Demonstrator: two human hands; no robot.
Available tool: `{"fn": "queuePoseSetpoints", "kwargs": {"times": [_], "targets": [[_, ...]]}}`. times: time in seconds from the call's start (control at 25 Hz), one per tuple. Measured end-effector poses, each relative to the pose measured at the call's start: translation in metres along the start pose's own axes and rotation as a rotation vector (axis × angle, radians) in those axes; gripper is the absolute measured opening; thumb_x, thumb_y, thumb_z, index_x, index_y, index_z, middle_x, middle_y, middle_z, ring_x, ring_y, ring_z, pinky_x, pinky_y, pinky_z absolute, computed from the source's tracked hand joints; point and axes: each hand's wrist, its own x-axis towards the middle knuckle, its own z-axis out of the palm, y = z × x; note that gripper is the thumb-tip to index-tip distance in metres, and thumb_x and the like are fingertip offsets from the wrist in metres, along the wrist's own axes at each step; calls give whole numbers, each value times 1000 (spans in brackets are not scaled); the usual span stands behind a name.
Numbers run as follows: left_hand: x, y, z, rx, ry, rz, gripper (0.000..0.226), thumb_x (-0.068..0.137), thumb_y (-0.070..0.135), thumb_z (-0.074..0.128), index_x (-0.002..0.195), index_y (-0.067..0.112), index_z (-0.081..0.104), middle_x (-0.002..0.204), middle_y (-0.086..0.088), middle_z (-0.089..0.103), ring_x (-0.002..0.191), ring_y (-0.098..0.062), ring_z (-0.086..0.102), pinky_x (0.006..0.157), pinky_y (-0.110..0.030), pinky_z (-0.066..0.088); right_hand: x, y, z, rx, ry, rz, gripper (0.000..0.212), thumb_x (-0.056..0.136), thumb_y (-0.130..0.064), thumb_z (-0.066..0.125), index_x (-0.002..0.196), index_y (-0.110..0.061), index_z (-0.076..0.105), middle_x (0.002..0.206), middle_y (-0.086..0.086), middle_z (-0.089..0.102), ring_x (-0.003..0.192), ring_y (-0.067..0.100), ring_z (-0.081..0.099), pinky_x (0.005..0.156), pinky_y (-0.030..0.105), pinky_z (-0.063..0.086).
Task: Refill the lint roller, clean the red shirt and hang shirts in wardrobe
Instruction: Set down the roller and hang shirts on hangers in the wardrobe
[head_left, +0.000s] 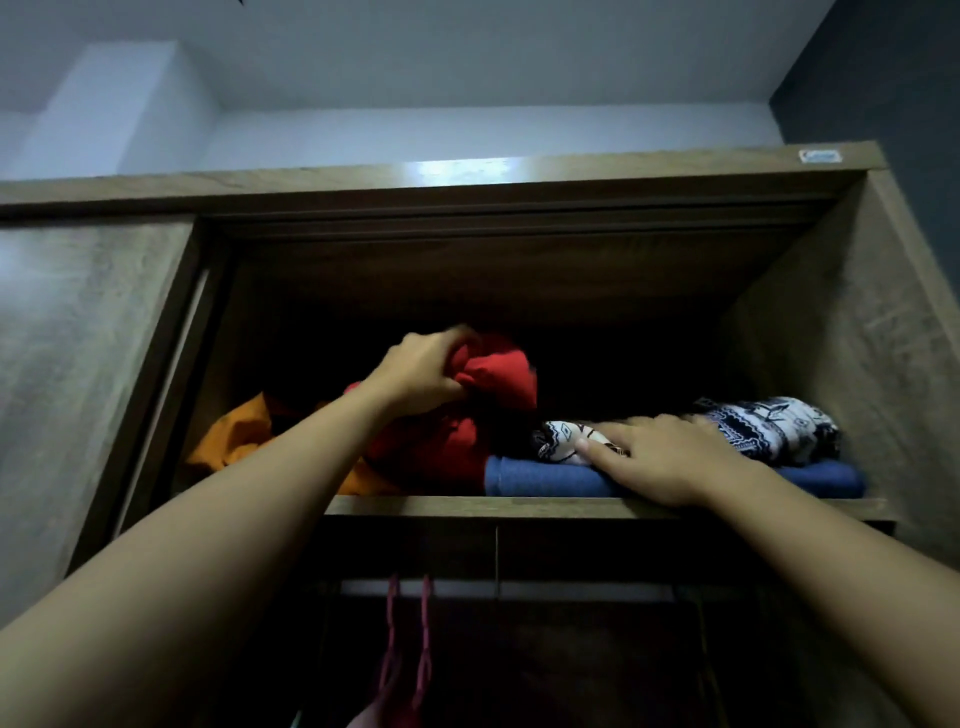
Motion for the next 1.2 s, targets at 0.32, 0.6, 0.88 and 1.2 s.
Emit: {"fn": "queuePoseSetpoints", "kwargs": {"times": [0.32,0.6,0.88,1.2], "targets": [[-6,9,-19,-63,412,91,57,74,29,69,127,29,47,106,-14,67,98,-35,62,82,-42,50,-4,-4,6,-22,-43,158,62,82,-73,9,137,-50,25,150,0,34,134,28,34,106,65,10],[-66,19,-87,-326,493,170,54,69,23,78,117,26,54,91,9,64,76,6,60,71,-12,47,-15,-8,6,-22,34,166,63,83,-70,7,138,-45,27,148,-3,37,133,24,35,106,61,16],[-207,30,-60,-502,92,88,53,53,38,65,104,39,53,90,8,68,76,4,62,70,-20,51,-73,-16,4,600,220,-61,98,59,-90,-10,134,-45,35,146,-9,40,137,14,31,113,54,19],[-356,77,55,-819,-209,-227,45,54,38,62,96,30,50,87,15,62,66,6,53,67,-17,45,-234,-71,30,868,-295,-405,77,58,-93,30,126,-59,35,138,-24,38,131,-7,33,106,14,27]]}}
